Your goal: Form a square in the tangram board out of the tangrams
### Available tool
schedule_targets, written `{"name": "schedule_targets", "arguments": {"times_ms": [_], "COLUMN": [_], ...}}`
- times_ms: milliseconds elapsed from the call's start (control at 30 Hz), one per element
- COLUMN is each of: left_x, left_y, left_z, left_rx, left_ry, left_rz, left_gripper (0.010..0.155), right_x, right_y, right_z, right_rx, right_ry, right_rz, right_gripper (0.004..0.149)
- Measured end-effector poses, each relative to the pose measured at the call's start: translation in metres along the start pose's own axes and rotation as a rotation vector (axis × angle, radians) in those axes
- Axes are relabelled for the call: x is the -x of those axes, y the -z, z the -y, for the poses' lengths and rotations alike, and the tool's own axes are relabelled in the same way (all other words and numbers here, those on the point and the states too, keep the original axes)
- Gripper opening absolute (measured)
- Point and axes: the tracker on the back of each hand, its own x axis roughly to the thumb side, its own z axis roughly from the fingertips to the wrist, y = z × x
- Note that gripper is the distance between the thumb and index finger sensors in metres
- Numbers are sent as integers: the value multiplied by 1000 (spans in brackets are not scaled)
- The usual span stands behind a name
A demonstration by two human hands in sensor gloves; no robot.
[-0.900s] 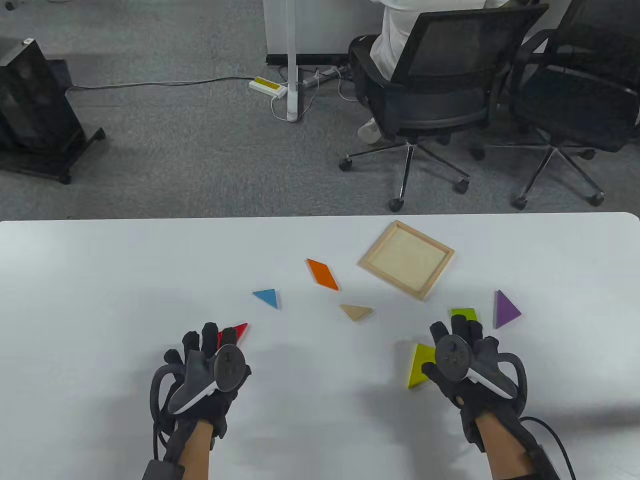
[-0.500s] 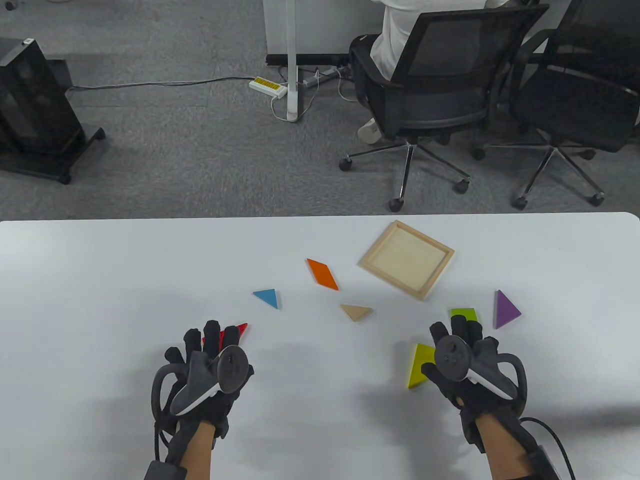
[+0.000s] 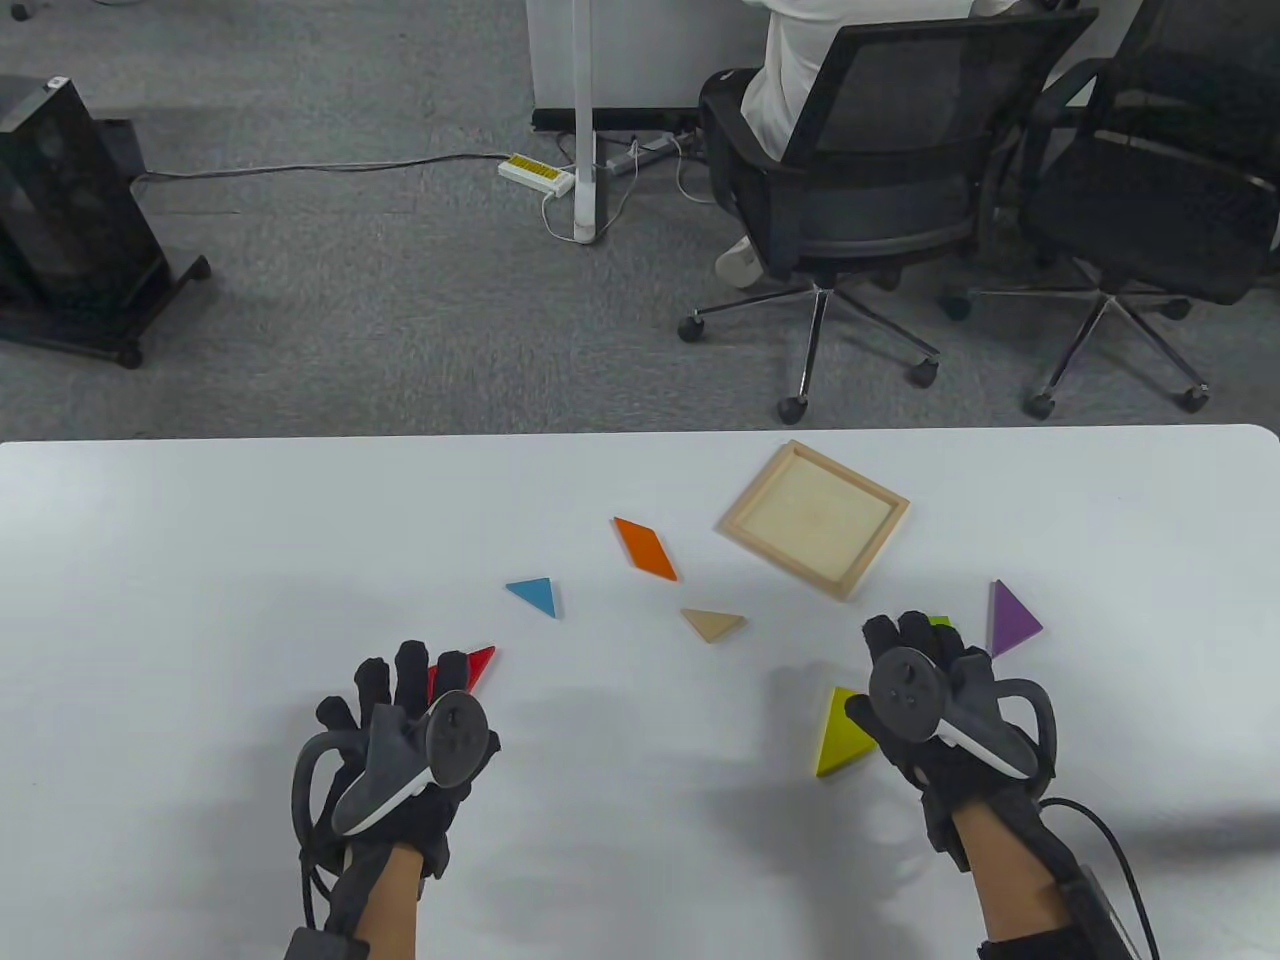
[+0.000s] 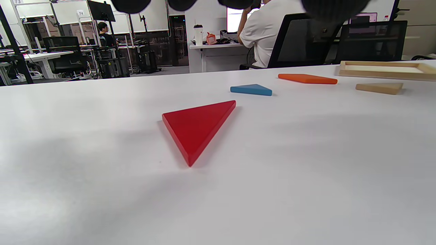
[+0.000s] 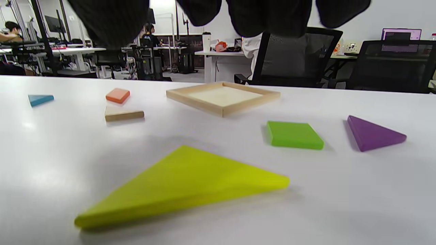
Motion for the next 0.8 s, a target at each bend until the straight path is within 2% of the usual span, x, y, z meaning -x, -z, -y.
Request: {"name": "schedule_targets", "arguments": {"times_ms": [467, 633, 800], "left_x": [3, 10, 12], "left_y": [2, 3, 4], "left_z": [8, 13, 17], "left_rx": [19, 38, 50], "left_ry": [5, -38, -59], "left_rz": [-21, -43, -60], "left_gripper": [82, 82, 83], "right_x": [-15, -21, -27], "right_y": [58, 83, 111], "right_z": [36, 37, 26], "right_rx": [21, -7, -56], "right_ry": [51, 90, 141], "right_rz": [-2, -22, -60], "right_gripper": [77, 77, 77]}}
